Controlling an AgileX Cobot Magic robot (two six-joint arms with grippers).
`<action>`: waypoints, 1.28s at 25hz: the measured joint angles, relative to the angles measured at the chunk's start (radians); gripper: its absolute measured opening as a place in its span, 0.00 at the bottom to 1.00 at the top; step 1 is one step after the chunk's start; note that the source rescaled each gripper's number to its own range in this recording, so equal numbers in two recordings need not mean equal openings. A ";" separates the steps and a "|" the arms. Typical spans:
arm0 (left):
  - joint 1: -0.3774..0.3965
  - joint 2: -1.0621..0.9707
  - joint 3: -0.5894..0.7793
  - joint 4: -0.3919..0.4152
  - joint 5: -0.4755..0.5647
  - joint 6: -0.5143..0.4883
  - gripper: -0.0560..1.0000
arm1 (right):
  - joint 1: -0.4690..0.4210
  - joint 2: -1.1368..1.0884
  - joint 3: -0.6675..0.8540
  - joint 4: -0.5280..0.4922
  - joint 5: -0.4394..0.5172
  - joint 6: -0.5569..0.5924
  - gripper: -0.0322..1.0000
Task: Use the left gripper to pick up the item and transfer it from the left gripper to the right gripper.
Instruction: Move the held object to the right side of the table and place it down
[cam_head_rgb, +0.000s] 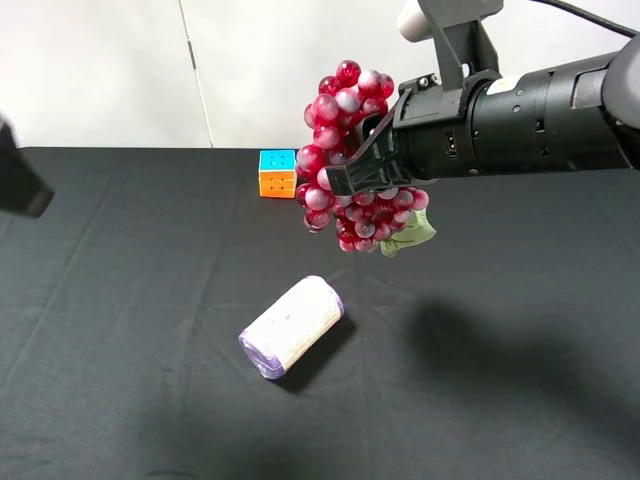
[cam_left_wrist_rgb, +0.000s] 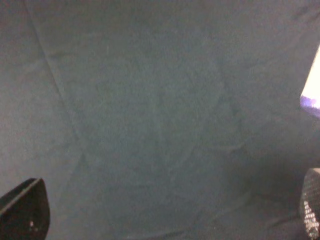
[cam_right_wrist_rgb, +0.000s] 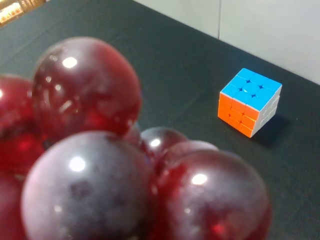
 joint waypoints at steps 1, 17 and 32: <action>0.000 -0.030 0.022 0.000 -0.001 -0.004 1.00 | 0.000 0.000 0.000 0.000 0.000 0.000 0.05; 0.000 -0.522 0.369 -0.031 0.000 0.004 1.00 | 0.000 0.000 0.000 0.000 0.021 0.003 0.05; 0.000 -0.824 0.470 -0.151 -0.021 0.075 1.00 | 0.000 0.000 0.000 0.000 0.046 0.016 0.05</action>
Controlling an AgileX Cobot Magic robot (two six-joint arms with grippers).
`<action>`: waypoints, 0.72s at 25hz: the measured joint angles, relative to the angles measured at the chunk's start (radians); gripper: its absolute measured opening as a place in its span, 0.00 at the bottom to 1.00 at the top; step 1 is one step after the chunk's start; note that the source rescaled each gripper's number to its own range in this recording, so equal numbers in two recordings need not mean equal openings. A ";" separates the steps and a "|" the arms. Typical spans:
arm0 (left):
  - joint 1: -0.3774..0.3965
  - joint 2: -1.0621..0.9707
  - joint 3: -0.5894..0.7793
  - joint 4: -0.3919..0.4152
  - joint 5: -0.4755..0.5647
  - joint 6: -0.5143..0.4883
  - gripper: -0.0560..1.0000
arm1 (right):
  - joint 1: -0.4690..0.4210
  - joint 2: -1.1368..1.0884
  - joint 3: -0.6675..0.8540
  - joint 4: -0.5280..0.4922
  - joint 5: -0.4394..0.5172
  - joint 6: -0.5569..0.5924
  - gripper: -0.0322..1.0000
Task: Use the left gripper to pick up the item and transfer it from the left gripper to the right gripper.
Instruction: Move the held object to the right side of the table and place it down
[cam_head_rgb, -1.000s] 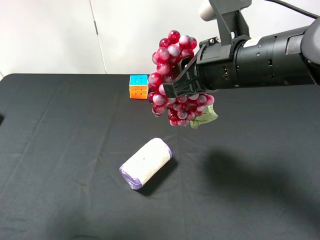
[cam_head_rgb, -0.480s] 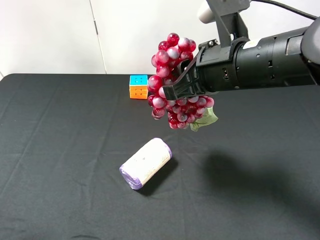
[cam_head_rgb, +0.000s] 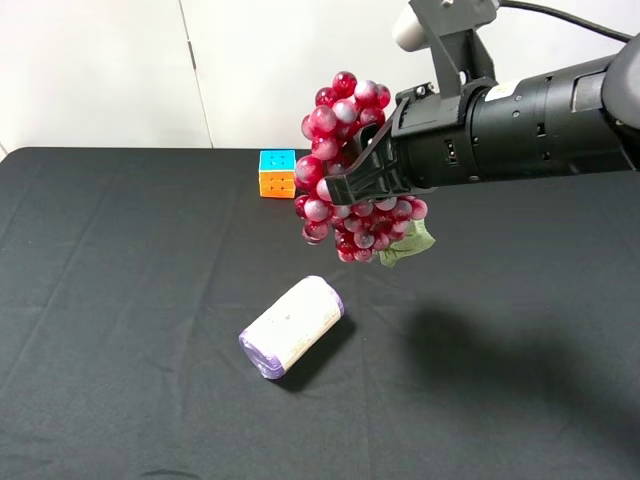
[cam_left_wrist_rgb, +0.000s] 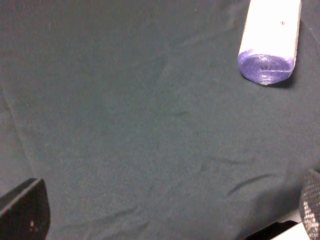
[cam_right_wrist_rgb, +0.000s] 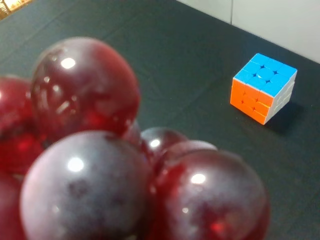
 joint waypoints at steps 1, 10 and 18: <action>0.000 0.000 0.000 0.000 0.000 0.007 1.00 | 0.000 0.000 0.000 0.000 0.000 0.004 0.05; 0.000 -0.025 0.000 -0.002 -0.010 0.047 1.00 | 0.000 0.000 0.000 0.000 0.000 0.014 0.05; 0.000 -0.135 0.001 0.000 -0.011 0.058 0.99 | 0.000 0.000 0.000 0.000 0.000 0.014 0.05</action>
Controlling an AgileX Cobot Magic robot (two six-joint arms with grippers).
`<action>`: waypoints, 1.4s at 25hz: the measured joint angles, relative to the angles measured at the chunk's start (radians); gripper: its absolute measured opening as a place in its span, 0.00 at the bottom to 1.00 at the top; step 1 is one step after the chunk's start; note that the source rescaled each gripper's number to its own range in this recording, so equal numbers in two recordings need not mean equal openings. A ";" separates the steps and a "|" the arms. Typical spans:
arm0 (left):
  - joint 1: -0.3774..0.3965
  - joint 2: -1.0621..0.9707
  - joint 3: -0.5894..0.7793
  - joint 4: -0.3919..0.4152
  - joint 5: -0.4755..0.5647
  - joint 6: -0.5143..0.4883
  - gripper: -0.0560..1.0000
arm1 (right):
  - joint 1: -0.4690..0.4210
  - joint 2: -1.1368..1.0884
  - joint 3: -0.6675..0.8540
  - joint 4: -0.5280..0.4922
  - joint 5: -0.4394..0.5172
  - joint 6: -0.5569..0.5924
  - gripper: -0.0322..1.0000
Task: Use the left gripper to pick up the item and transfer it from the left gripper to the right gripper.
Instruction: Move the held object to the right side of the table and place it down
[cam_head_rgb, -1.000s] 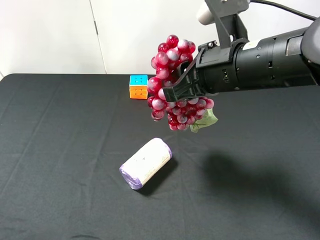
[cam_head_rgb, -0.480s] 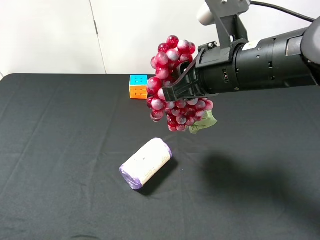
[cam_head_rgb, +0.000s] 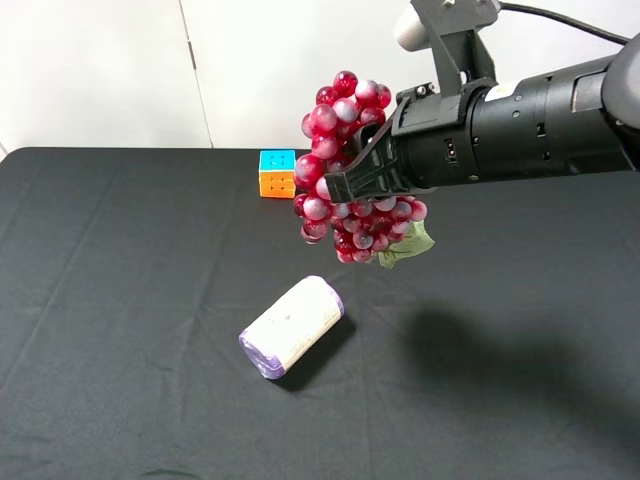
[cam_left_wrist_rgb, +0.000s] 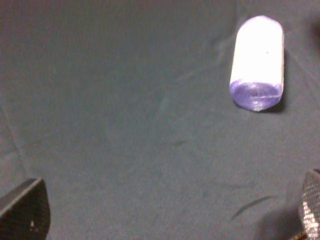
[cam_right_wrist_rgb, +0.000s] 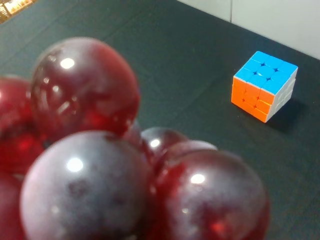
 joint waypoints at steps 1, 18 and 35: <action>0.000 0.000 0.000 0.001 -0.001 0.001 0.99 | 0.000 0.000 0.000 0.000 0.000 0.000 0.05; 0.226 -0.004 0.000 0.000 -0.002 0.003 0.99 | 0.000 0.000 0.000 -0.003 0.030 0.010 0.05; 0.651 -0.004 0.000 0.001 -0.002 0.004 0.99 | -0.101 0.001 -0.052 -0.049 0.177 0.134 0.05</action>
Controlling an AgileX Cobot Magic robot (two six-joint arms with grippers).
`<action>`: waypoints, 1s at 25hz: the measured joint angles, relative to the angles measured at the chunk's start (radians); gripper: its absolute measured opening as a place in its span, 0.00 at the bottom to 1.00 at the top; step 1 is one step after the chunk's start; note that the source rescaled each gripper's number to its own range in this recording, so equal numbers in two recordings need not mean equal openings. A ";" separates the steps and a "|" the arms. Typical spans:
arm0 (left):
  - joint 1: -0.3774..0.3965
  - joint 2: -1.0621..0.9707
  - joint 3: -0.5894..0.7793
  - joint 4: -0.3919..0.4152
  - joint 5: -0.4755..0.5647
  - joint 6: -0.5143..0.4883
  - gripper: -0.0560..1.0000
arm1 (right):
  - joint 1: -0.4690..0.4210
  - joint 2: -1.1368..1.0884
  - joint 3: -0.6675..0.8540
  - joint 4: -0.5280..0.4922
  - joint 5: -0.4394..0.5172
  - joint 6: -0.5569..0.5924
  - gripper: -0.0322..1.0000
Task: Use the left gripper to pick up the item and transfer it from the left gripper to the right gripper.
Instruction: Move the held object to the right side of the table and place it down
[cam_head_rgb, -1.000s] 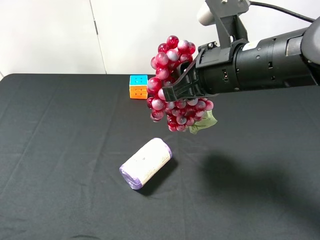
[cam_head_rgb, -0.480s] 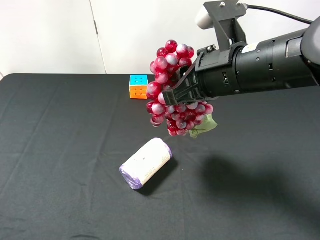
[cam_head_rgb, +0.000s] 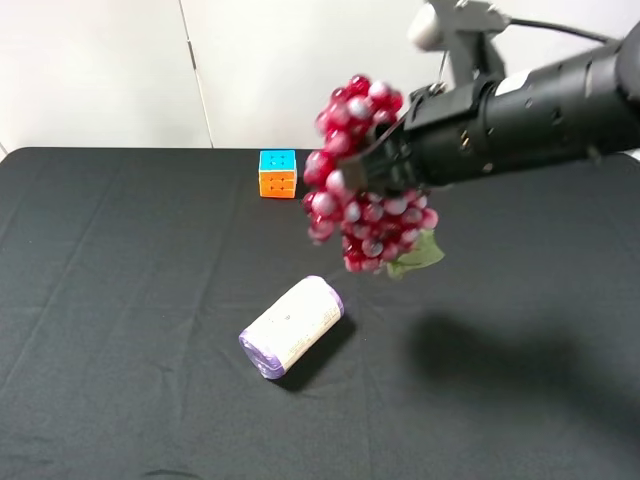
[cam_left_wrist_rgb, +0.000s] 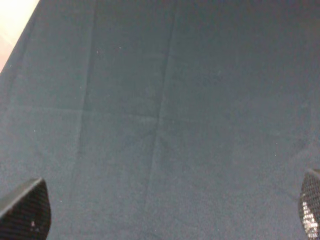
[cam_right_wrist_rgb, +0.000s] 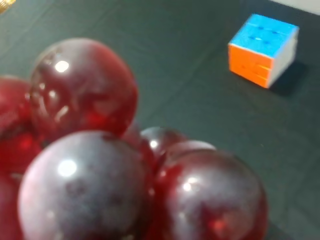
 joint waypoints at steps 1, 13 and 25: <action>0.000 0.000 0.000 0.000 0.000 0.000 0.99 | -0.031 0.000 -0.018 -0.012 0.034 0.015 0.05; 0.000 0.000 0.000 0.000 0.000 0.000 0.98 | -0.329 0.067 -0.216 -0.403 0.389 0.341 0.03; 0.000 0.000 0.000 0.000 0.001 0.000 0.98 | -0.364 0.370 -0.333 -0.554 0.569 0.406 0.03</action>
